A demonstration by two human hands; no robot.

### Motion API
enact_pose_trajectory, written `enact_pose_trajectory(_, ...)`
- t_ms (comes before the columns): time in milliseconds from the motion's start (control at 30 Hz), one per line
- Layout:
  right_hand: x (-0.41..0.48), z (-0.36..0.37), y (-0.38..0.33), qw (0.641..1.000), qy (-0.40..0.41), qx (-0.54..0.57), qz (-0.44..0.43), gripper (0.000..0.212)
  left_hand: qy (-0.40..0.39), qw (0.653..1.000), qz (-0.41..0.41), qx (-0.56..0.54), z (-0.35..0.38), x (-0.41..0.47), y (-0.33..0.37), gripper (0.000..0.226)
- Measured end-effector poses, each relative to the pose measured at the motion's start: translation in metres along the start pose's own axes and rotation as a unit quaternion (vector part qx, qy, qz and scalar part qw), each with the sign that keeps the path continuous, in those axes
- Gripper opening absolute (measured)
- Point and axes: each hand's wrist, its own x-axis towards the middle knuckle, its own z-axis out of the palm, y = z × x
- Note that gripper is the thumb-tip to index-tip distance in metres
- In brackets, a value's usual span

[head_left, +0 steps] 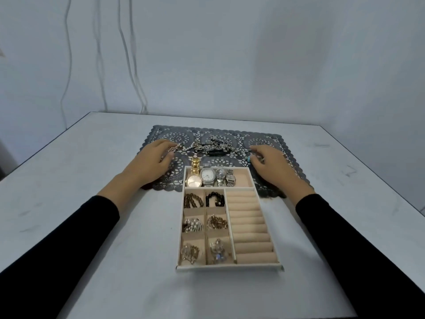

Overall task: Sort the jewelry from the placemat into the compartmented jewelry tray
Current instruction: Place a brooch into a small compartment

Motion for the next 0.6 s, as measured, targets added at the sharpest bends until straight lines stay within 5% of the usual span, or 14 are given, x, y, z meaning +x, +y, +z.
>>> enact_pose_trajectory(600, 0.078, 0.040, -0.004, 0.992, -0.106, -0.055, -0.046, 0.043, -0.067, 0.997, -0.016, 0.019, 0.020, 0.058, -0.020, 0.042)
